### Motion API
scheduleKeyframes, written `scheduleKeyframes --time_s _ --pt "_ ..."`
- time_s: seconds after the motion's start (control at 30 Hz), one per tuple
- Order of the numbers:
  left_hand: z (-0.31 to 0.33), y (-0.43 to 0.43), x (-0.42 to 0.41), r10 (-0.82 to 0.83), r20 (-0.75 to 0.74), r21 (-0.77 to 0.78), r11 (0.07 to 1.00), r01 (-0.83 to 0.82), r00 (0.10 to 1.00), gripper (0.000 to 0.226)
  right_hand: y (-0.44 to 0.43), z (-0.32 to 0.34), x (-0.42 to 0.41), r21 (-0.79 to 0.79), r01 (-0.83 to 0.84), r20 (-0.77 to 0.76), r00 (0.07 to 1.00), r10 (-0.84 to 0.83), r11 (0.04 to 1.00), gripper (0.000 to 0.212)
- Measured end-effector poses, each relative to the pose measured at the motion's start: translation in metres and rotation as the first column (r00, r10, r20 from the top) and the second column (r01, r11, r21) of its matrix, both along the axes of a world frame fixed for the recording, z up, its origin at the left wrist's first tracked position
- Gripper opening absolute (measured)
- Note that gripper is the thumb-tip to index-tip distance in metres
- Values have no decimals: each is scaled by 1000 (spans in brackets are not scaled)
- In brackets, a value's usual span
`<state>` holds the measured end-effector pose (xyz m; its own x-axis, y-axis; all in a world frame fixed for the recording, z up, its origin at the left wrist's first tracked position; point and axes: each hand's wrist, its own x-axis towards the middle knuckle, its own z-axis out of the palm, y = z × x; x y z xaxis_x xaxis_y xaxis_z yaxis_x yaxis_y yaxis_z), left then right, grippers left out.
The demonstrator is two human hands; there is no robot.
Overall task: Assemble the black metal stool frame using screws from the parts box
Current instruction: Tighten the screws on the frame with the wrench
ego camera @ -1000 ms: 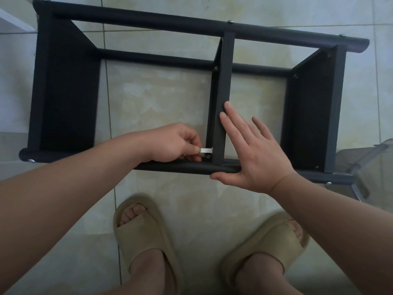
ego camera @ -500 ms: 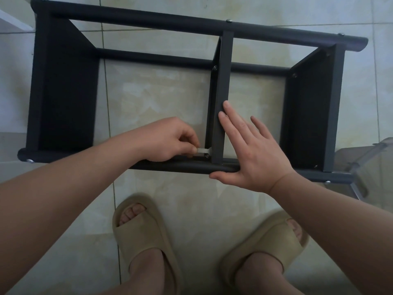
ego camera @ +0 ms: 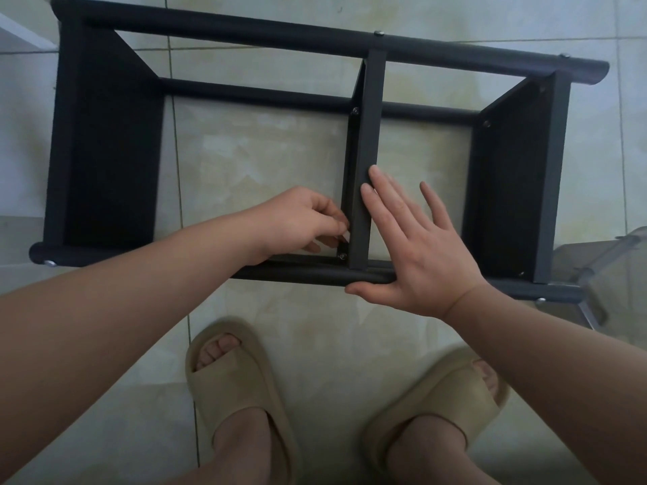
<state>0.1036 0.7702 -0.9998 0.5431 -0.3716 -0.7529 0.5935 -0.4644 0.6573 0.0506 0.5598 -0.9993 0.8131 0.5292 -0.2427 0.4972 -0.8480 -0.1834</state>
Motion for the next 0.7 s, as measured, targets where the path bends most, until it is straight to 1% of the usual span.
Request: scheduleKeyframes --time_s 0.23,0.33,0.47,0.63,0.7 --pt "-2 -4 -3 83 -60 -48 995 -86 995 14 -2 -5 -1 31 -86 104 991 82 996 102" --pt "-4 -4 -3 123 -77 -38 991 -126 989 12 -3 -6 0 65 -106 83 991 100 992 100" --pt "-5 -4 -2 200 -113 -56 977 -207 973 8 -3 -7 1 95 -93 60 994 87 991 100" --pt "-7 -6 -1 248 -91 -47 966 -253 964 4 -3 -8 0 92 -88 50 995 84 992 100" --pt "-8 -6 0 271 -95 -58 959 -277 958 6 -3 -8 1 94 -83 50 996 79 992 100"
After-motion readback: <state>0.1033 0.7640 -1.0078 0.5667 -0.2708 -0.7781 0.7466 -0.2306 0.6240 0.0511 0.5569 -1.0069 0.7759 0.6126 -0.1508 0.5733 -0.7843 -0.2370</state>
